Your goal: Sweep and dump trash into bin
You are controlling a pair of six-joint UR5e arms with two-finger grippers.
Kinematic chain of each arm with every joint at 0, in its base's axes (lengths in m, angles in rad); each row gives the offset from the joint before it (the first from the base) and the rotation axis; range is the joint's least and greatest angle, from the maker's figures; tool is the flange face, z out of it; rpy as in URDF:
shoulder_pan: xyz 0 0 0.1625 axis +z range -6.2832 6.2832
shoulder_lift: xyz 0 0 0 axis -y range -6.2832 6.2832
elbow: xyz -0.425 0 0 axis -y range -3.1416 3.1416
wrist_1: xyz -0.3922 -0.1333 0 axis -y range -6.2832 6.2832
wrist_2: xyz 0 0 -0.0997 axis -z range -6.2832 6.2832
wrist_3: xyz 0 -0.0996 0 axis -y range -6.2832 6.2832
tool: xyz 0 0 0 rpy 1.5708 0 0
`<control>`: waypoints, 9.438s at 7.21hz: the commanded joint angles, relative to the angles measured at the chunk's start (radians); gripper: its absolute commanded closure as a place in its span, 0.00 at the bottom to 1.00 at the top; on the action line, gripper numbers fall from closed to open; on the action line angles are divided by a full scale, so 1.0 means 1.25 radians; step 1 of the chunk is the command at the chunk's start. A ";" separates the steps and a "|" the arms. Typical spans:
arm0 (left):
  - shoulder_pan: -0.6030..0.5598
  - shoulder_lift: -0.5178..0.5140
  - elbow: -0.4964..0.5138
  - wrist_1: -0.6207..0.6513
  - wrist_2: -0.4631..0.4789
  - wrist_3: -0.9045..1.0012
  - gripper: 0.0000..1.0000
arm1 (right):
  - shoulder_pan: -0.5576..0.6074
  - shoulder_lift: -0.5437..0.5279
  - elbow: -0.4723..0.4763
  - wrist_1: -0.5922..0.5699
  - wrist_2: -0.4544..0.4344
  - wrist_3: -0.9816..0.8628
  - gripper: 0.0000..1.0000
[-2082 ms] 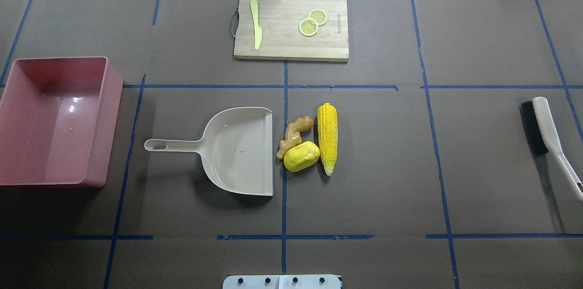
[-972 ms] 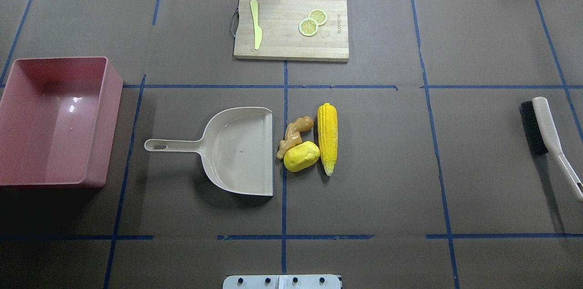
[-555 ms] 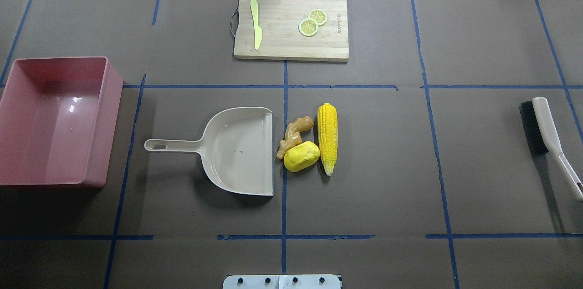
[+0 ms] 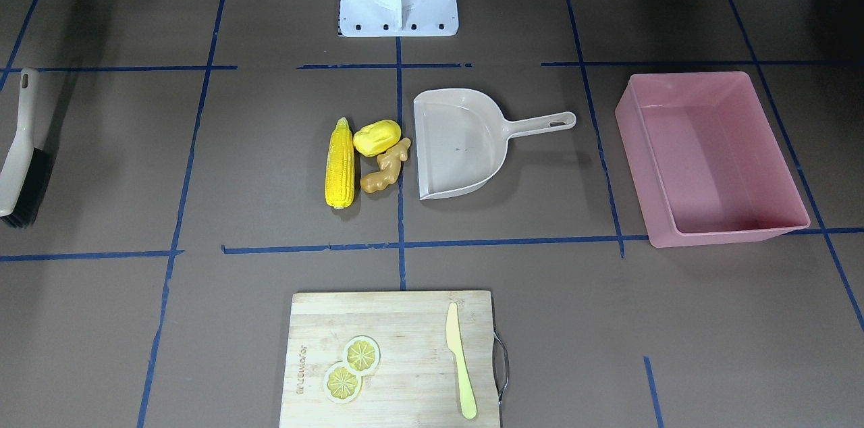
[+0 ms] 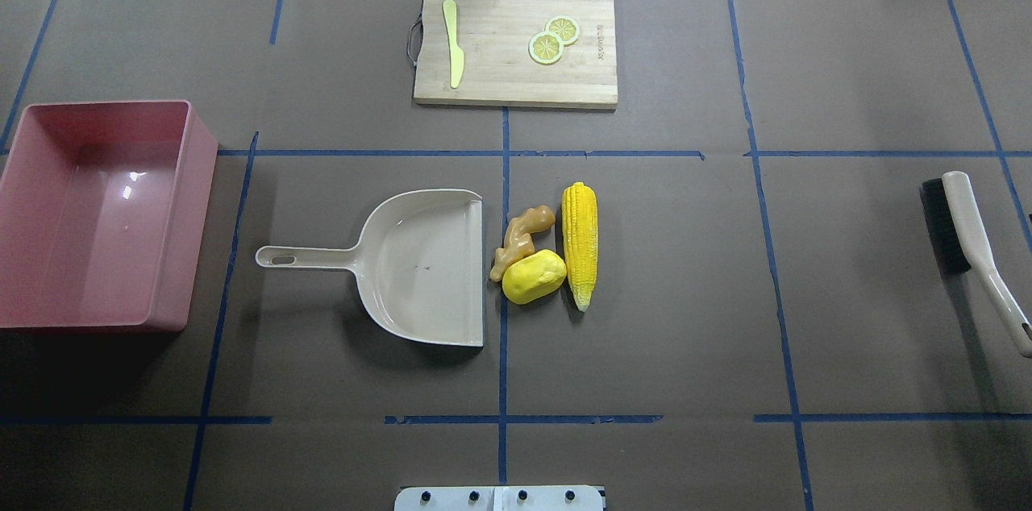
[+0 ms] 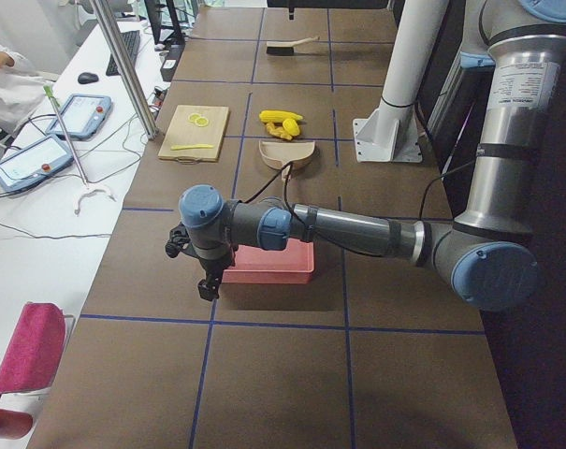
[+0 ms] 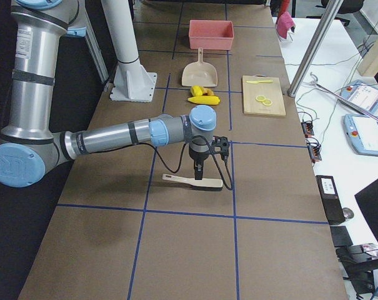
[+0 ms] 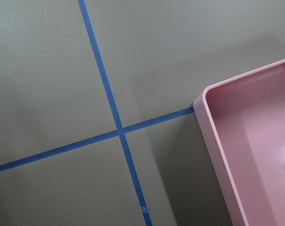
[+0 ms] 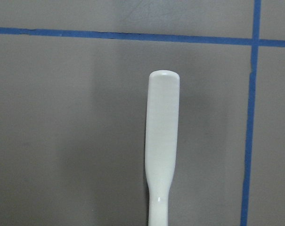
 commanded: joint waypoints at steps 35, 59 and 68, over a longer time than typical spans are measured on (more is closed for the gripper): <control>0.697 -0.134 -0.151 -0.525 0.226 -0.007 0.02 | -0.319 0.008 -0.012 0.227 -0.159 0.280 1.00; 0.700 -0.214 -0.177 -0.204 0.252 0.189 1.00 | -0.324 0.007 -0.006 0.229 -0.150 0.281 1.00; 0.701 -0.260 -0.119 -0.212 0.250 0.133 1.00 | -0.557 0.162 0.070 0.225 -0.238 0.660 1.00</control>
